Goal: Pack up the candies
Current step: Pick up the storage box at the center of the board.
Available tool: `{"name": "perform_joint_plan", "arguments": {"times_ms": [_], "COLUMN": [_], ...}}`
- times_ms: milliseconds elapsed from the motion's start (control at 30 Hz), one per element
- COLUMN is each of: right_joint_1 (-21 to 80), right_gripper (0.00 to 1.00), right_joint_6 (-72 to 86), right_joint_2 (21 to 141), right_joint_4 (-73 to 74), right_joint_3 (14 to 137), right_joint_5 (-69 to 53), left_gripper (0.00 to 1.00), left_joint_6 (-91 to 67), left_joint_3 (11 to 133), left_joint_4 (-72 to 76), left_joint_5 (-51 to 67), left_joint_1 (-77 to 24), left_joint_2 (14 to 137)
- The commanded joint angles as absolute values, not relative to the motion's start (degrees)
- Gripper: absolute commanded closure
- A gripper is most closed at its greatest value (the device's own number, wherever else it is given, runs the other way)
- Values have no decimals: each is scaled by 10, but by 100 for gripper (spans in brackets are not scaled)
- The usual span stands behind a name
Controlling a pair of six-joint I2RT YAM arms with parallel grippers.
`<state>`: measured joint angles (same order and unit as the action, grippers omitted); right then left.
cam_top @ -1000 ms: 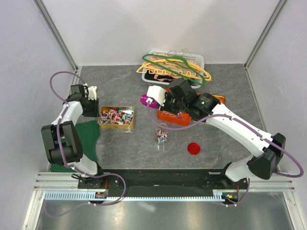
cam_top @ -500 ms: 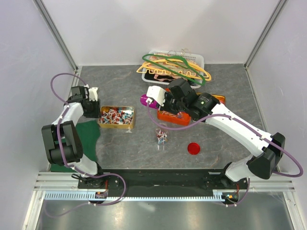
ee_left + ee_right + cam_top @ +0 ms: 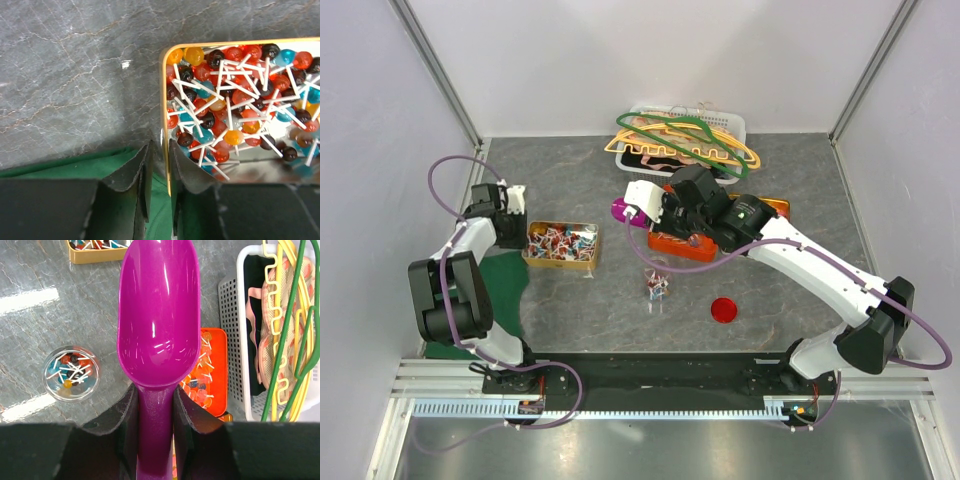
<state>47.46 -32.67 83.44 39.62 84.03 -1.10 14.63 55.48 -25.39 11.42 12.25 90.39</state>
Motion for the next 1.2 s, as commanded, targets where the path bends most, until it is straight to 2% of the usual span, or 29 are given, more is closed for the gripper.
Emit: {"name": "perform_joint_plan", "arguments": {"times_ms": [0, 167, 333, 600, 733, 800, 833, 1167], "right_joint_1": [480, 482, 483, 492, 500, 503, 506, 553], "right_gripper": [100, 100, 100, 100, 100, 100, 100, 100], "right_joint_6": [-327, -326, -327, -335, -338, -341, -342, -394], "right_joint_2": [835, 837, 836, 840, 845, 847, 849, 913], "right_joint_4": [377, 376, 375, 384, 386, 388, 389, 433], "right_joint_3": [848, 844, 842, 846, 846, 847, 847, 896], "right_joint_5": [-4, -4, -4, 9, 15, 20, 22, 126], "left_gripper": [77, 84, 84, 81, 79, 87, 98, 98], "left_joint_6": [166, 178, 183, 180, 181, 182, 181, 172], "left_joint_3": [542, 528, 519, 515, 515, 518, 519, 577], "left_joint_4": [-213, -186, -173, -174, -179, -180, -180, -204], "left_joint_5": [77, 26, -16, -3, 41, 50, 59, 125], "left_joint_1": [117, 92, 62, 58, 57, 58, 58, 45], "left_joint_2": [908, 909, 914, 952, 955, 951, 947, 909]}}
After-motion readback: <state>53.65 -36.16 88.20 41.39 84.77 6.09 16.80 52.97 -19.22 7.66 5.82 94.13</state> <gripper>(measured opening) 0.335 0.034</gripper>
